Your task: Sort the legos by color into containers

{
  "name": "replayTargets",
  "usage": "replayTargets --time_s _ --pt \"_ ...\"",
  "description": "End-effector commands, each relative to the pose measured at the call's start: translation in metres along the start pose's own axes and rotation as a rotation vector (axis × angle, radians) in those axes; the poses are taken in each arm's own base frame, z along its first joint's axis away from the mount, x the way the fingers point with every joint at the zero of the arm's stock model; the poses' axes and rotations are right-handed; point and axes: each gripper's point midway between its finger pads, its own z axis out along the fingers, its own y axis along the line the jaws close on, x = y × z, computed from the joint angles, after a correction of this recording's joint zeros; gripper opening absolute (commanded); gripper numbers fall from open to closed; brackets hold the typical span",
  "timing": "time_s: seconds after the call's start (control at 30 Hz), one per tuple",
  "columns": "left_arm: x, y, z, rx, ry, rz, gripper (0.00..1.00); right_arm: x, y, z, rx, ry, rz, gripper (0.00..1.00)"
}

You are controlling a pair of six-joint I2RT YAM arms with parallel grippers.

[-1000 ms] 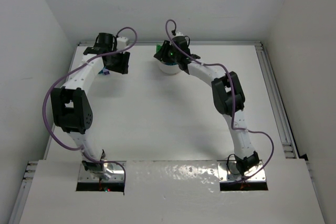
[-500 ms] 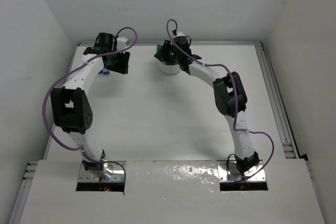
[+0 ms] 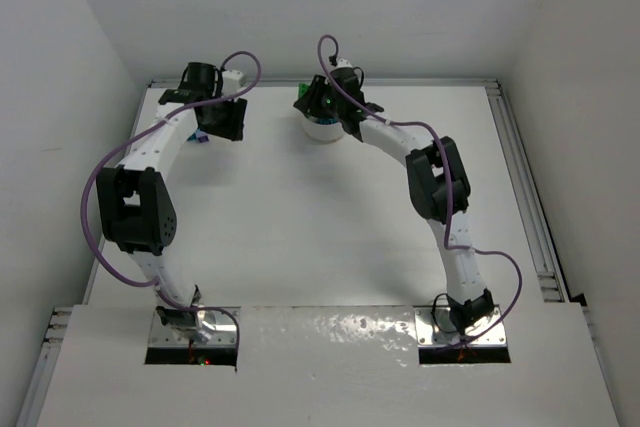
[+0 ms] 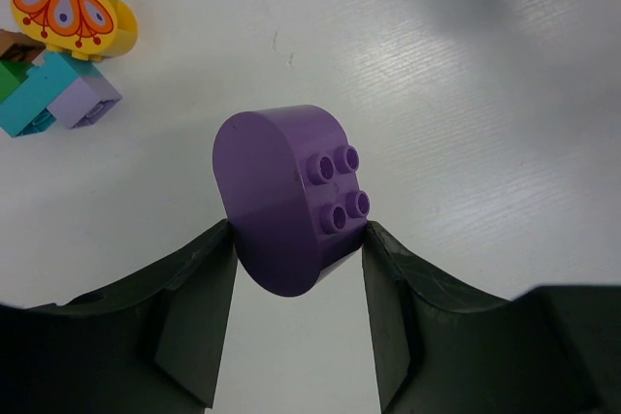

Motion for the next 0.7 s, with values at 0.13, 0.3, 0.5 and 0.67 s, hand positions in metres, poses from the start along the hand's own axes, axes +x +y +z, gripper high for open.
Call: replayTargets --time_s 0.13,0.3,0.5,0.67 --pt "-0.019 0.007 -0.023 -0.033 -0.092 -0.003 0.0 -0.03 0.014 0.01 -0.029 -0.066 0.022 0.01" --pt "-0.021 0.009 -0.023 -0.036 -0.1 -0.005 0.0 -0.02 0.007 0.008 -0.008 -0.044 0.026 0.03" --pt "-0.018 0.011 -0.021 -0.034 -0.092 -0.01 0.0 -0.012 0.002 0.005 0.008 -0.025 0.031 0.07" --pt "-0.018 0.01 -0.02 -0.032 -0.092 -0.012 0.0 -0.01 -0.001 0.005 0.014 -0.024 0.028 0.15"
